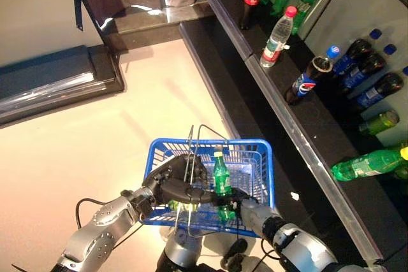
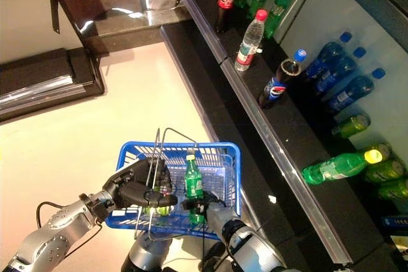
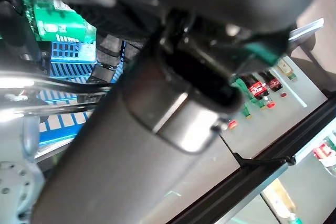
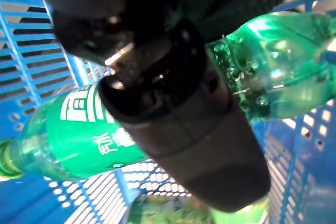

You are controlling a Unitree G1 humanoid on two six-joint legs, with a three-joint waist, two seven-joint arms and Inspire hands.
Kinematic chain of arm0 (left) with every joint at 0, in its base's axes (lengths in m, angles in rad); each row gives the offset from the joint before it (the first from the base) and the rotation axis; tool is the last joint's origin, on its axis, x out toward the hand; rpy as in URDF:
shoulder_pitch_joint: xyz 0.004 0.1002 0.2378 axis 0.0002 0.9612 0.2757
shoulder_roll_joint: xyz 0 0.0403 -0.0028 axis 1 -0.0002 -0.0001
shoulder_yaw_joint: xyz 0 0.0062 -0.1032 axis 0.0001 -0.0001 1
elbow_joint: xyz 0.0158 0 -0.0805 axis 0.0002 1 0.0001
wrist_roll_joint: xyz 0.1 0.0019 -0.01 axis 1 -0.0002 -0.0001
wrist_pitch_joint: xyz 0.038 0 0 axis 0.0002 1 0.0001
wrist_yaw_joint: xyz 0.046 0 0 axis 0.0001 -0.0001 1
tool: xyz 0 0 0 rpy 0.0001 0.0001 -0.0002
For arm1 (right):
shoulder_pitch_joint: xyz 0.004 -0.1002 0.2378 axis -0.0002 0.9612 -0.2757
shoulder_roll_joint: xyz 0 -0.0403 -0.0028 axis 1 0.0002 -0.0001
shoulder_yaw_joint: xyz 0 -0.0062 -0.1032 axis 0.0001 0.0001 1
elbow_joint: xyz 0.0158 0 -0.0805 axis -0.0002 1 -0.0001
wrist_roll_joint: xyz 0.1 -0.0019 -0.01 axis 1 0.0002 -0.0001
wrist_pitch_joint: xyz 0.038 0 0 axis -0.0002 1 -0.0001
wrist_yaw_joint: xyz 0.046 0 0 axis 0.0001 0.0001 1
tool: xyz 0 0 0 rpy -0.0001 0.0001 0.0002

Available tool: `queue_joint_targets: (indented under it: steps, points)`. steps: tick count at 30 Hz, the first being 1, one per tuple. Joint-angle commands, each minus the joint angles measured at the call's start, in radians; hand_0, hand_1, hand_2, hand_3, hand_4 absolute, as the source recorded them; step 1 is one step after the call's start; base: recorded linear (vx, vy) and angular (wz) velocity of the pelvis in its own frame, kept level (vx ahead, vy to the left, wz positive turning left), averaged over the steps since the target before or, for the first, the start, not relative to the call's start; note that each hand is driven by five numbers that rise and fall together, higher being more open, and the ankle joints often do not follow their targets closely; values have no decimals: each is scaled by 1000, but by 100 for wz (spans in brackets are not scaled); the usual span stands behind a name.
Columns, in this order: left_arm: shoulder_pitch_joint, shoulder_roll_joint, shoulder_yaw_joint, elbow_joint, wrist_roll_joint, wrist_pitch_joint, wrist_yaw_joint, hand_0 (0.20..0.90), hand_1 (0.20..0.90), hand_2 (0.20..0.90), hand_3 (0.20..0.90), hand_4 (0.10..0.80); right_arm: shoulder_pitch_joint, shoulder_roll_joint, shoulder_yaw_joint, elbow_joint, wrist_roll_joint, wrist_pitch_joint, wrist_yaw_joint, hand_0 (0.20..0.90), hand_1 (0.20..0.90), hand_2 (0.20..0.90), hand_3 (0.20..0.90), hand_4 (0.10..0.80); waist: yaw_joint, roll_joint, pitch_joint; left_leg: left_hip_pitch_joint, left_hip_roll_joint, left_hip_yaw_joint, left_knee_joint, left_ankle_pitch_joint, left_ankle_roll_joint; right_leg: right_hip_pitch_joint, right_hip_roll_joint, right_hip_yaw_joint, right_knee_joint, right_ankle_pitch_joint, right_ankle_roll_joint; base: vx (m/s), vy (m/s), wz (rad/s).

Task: Pick up the drink and place into the basket.

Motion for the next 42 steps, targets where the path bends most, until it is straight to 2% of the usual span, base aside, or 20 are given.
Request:
queue_joint_targets:
  steps: [1,3,6,13,18,27,28,29,30,36,39,42]
  points:
    - [-225,-108,47,-401,-92,-210,-73,300,300,300,200,100,-13,-18,38,136,-138,183,-158,300,300,300,200,100,20,10,-57,-105,-1,8,87,29,30,98,21,16,-61,56,-11,17,-4,6]
    - [-235,-123,16,-407,-67,-209,-49,300,300,300,200,100,-52,-23,52,154,-262,248,-243,300,300,300,200,100,23,13,-51,-108,-2,7,87,33,31,99,22,16,-64,62,-9,6,2,6]
    - [-250,-137,-23,-405,-39,-226,-22,300,300,300,200,100,-75,-29,66,172,-352,290,-301,300,300,300,200,100,22,21,-40,-111,-4,5,82,38,33,94,22,16,-66,67,-8,-24,14,11]
    - [-264,-149,-72,-412,-10,-255,37,300,300,300,200,100,-85,-30,86,132,-527,262,-448,300,300,300,200,100,6,31,-25,-114,-4,15,74,44,41,79,16,22,-67,78,1,-13,17,4]
    - [-263,-144,-87,-413,-4,-272,55,300,300,300,200,100,-79,-46,110,94,-608,275,-460,300,300,300,200,100,-4,29,-23,-112,0,26,72,46,43,73,14,24,-65,82,5,0,0,0]
    - [-288,-130,-107,-414,-4,-277,118,300,300,300,200,100,-57,-66,93,129,-532,228,-419,300,300,300,200,100,-23,31,-18,-104,5,33,77,43,44,66,9,31,-51,82,6,12,3,0]
    - [-288,-129,-107,-414,-5,-277,119,300,300,300,200,100,-55,-67,93,130,-527,228,-417,368,368,368,280,180,-24,31,-17,-103,5,33,78,43,44,66,9,32,-50,82,6,0,0,0]
    - [-289,-127,-107,-414,-6,-278,120,300,300,300,200,100,-54,-68,92,130,-522,228,-419,571,571,571,516,416,-24,32,-16,-102,5,32,78,42,44,66,9,32,-49,82,6,0,0,0]
    - [-287,-128,-110,-415,-5,-278,123,300,300,300,200,100,-50,-69,88,137,-517,213,-419,900,900,900,900,800,-26,33,-16,-100,5,32,79,41,45,65,9,33,-48,82,6,0,0,0]
    - [-289,-127,-112,-417,-4,-279,150,300,300,300,200,100,-37,-71,76,113,-451,102,-434,900,900,900,900,800,-35,35,-9,-96,7,37,80,38,46,61,9,38,-44,83,7,0,0,0]
    - [-289,-116,-102,-414,-6,-273,180,300,300,300,200,100,-44,-72,76,39,-424,26,-468,900,900,900,900,800,-43,28,-3,-92,8,42,78,37,43,58,10,42,-42,83,8,0,0,0]
    - [-288,-113,-84,-408,8,-275,187,300,300,300,200,100,-40,-78,92,-50,-449,-11,-469,900,900,900,900,800,-54,18,3,-90,12,50,74,35,42,53,13,49,-42,81,9,-24,-3,-3]
